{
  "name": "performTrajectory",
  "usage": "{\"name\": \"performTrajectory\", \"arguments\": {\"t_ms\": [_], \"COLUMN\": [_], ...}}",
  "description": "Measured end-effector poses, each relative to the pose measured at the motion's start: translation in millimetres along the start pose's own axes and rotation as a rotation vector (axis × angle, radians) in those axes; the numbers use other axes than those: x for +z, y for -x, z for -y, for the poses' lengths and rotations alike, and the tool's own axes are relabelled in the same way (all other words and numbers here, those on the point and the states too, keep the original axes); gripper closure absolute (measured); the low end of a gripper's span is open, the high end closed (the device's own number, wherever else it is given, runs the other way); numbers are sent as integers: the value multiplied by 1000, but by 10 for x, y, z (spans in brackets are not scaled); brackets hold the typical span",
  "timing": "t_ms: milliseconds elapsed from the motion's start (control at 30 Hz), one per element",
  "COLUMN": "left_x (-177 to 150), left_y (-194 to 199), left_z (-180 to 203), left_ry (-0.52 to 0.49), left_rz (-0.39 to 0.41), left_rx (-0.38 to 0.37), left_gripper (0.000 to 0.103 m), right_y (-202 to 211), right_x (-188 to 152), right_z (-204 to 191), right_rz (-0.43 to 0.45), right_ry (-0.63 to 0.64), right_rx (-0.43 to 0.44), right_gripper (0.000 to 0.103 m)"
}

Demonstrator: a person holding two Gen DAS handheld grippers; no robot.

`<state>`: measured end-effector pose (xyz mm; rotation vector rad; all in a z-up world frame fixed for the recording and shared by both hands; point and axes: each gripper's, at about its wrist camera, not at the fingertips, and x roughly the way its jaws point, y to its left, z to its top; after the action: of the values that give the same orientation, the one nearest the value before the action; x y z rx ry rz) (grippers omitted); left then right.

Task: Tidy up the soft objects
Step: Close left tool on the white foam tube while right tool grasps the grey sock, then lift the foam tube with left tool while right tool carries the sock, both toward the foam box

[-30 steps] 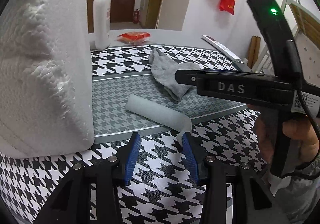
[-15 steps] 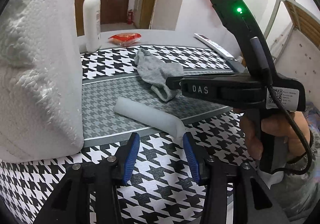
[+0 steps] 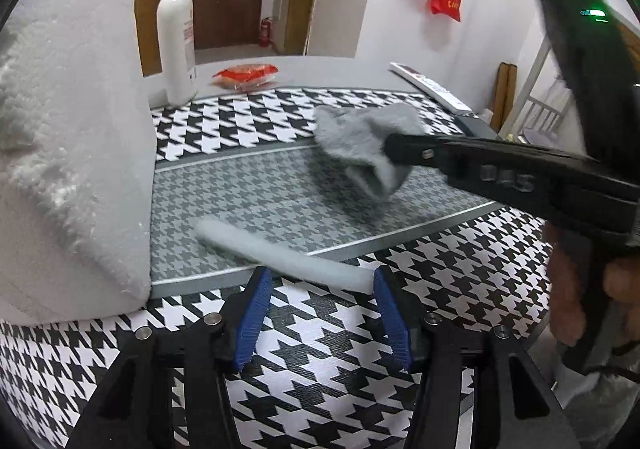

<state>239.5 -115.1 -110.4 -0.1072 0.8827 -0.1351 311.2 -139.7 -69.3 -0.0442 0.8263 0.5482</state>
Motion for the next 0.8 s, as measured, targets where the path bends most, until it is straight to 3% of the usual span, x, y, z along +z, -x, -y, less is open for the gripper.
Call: {"name": "performTrajectory", "arguments": {"t_ms": [133, 633, 767, 800], "left_x": [5, 142, 150, 149], "left_y": [-54, -166, -184, -182], "left_z": [-31, 73, 51, 44], "left_ry": [61, 215, 228, 231], "left_rz": [-21, -23, -12, -13], "left_rx": [-11, 79, 103, 103], "left_gripper": [48, 49, 61, 75], "right_y": [131, 436, 501, 526], "right_x": [-51, -199, -233, -244], "right_z": [55, 291, 340, 354], "right_rz": [19, 83, 100, 106], "right_ry": [-14, -65, -78, -82], "right_rx": [-5, 6, 9, 11], "right_gripper": [90, 89, 89, 89]}}
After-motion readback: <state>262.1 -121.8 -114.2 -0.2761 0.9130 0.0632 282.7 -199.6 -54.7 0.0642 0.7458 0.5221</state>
